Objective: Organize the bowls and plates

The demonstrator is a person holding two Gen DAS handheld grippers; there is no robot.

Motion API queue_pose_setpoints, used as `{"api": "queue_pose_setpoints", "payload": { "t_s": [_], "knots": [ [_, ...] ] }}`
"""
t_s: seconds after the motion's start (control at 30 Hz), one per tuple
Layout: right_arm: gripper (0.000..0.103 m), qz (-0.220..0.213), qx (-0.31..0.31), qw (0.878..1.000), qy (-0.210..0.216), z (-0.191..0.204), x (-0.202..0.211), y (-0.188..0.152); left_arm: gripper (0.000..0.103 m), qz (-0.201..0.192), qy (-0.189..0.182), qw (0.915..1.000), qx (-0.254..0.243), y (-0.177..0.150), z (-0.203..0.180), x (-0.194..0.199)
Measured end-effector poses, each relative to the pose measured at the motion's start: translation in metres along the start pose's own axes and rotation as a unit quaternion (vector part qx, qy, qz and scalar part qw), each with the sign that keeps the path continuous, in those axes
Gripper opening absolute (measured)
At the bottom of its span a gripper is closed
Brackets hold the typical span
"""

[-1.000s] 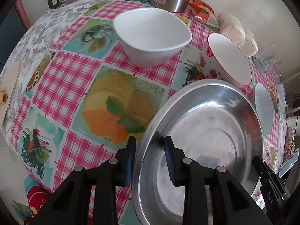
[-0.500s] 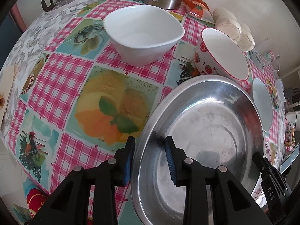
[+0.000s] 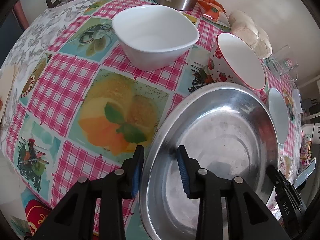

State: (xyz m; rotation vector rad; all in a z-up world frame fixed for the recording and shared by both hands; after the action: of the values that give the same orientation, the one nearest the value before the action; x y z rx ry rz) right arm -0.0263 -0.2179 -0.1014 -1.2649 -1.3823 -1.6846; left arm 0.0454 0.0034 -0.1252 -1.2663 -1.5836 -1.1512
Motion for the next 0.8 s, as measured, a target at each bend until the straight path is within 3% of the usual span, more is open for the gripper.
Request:
{"api": "queue_pose_setpoints", "payload": {
  "t_s": [0.1, 0.4, 0.47, 0.53, 0.57, 0.7, 0.8],
  "knots": [
    [0.028, -0.007, -0.005, 1.000, 0.000, -0.001, 0.003, 0.002, 0.040, -0.003, -0.003, 1.0000, 0.002, 0.001, 0.000, 0.003],
    [0.028, -0.022, -0.023, 1.000, -0.003, -0.008, 0.009, 0.008, 0.057, -0.036, -0.012, 0.9992, -0.009, 0.008, -0.005, 0.022],
    [0.037, -0.024, -0.026, 0.999, -0.005, -0.009, 0.010, 0.009, 0.061, -0.042, -0.012, 0.9990, -0.007, 0.008, -0.004, 0.026],
    [0.063, -0.027, -0.027, 0.999, -0.005, -0.009, 0.011, 0.010, 0.064, -0.042, -0.008, 0.9990, -0.010, 0.008, -0.004, 0.027],
    [0.064, -0.028, -0.027, 0.999, -0.004, -0.008, 0.011, 0.010, 0.064, -0.040, -0.005, 0.9991, -0.013, 0.008, -0.005, 0.027],
    [0.072, -0.027, -0.015, 0.999, -0.004, -0.004, 0.009, 0.009, 0.083, -0.041, 0.007, 0.9985, -0.036, 0.006, -0.011, 0.027],
    [0.078, -0.030, -0.011, 0.999, -0.002, -0.003, 0.009, 0.010, 0.090, -0.052, 0.025, 0.9970, -0.052, 0.005, -0.014, 0.027]
  ]
}}
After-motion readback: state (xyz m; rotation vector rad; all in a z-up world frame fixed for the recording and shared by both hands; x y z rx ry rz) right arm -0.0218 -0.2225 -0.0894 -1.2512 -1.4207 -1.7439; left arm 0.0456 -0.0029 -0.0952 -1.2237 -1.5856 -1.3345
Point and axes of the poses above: each gripper's, at about its wrist camera, not at the fingertips, and x roughly against the way its jaws point, z to its left, y to its top, the point moved 7 cm from there along -x, roughly the way its jaws point, and after that the axes turned 6 degrees about -y, right-handed, at the moved point
